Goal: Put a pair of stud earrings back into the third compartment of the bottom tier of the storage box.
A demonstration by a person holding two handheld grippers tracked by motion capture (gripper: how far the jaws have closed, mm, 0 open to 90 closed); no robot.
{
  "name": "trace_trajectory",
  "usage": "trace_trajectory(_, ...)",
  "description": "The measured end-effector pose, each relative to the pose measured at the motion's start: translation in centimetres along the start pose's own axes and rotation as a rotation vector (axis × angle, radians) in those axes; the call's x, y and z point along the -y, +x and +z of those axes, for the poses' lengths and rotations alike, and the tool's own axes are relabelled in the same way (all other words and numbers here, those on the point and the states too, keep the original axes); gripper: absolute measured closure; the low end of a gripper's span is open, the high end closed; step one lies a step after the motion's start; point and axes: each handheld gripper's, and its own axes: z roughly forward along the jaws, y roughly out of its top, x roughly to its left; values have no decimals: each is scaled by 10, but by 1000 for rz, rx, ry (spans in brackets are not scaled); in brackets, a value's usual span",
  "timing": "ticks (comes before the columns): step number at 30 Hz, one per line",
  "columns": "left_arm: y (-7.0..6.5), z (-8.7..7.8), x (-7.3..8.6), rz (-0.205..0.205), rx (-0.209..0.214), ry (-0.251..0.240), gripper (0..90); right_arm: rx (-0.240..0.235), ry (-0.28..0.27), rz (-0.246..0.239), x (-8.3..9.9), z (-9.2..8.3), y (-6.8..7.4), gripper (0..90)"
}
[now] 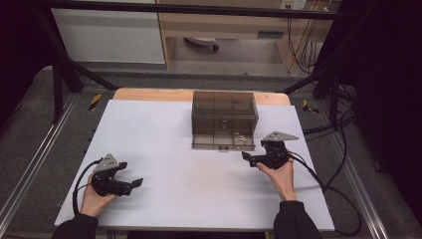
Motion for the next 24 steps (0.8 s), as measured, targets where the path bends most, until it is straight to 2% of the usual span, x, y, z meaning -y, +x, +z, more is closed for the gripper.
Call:
trace_trajectory(5,0,0,0,2,1,1,66,-26,0,8,14,-10,-1,20)
trace_trajectory(9,-1,0,0,2,1,0,65,-47,8,20,25,-15,-2,8)
trace_trajectory(14,-1,1,0,3,2,2,65,-93,12,10,39,-21,-4,6)
trace_trajectory(16,-1,1,0,4,3,2,65,-96,15,2,45,-23,-6,6)
trace_trajectory(24,-2,1,0,6,5,3,65,-110,22,21,63,-32,-13,6)
